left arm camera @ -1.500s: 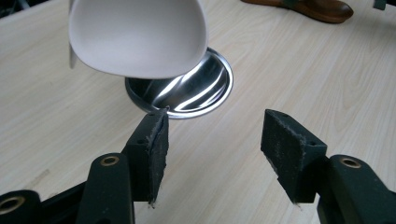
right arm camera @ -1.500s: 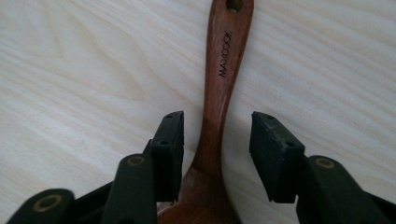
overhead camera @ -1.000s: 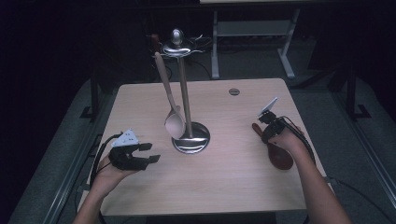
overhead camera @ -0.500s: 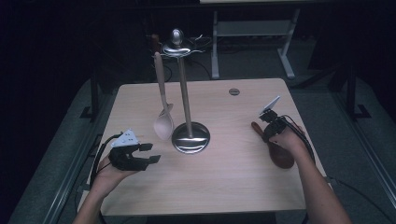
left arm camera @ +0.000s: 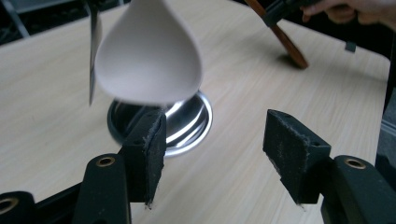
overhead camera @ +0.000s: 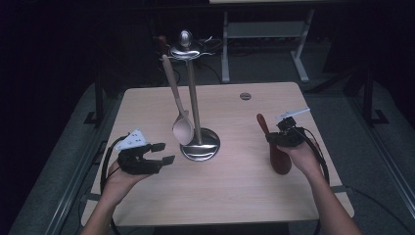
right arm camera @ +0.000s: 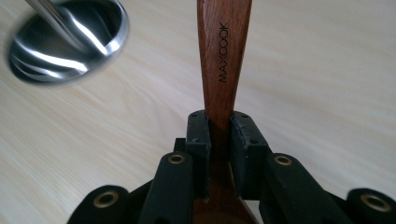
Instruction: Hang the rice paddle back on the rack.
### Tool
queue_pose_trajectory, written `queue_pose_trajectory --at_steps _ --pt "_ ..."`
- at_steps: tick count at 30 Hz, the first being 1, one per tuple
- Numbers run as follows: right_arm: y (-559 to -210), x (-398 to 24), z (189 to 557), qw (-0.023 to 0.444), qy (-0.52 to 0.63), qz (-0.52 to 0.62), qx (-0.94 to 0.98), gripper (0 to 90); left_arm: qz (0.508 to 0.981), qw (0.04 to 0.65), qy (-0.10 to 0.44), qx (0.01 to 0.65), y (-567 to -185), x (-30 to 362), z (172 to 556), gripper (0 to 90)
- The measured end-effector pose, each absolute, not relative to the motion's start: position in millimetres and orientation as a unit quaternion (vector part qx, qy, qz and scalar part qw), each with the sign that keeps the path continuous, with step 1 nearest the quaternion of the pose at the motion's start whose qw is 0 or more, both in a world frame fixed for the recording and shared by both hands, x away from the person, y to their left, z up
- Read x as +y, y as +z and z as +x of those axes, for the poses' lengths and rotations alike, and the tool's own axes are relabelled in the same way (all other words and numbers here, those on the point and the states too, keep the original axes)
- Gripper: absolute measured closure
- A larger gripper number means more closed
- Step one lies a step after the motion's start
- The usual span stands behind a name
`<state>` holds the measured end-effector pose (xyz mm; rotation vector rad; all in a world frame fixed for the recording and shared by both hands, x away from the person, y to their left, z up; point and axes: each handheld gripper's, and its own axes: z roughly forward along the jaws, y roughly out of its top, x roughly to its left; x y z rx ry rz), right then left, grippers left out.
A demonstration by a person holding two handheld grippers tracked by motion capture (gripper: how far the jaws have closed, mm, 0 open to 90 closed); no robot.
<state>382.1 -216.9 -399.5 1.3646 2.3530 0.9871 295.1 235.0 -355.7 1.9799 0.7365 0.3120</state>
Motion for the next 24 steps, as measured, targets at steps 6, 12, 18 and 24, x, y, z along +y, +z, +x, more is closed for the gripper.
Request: queue_pose_trajectory --at_steps 6,12,18,24 --pt "-382.3 -207.4 363.5 0.128 0.434 0.435 0.779 78.6 0.798 0.502 0.149 0.297 -335.6 213.7 294.7 39.1" --pt "-366.1 -178.6 343.3 0.149 0.495 0.390 0.762 78.6 0.782 0.530 0.158 0.286 -317.0 185.9 299.4 39.1" --pt "-352.9 -148.1 326.4 0.158 0.530 0.353 0.755 78.6 0.775 0.548 0.157 0.273 -306.1 163.0 306.3 39.8" --pt "-341.7 -126.5 312.5 0.163 0.553 0.322 0.751 78.5 0.771 0.557 0.155 0.266 -298.7 144.7 314.7 41.9"
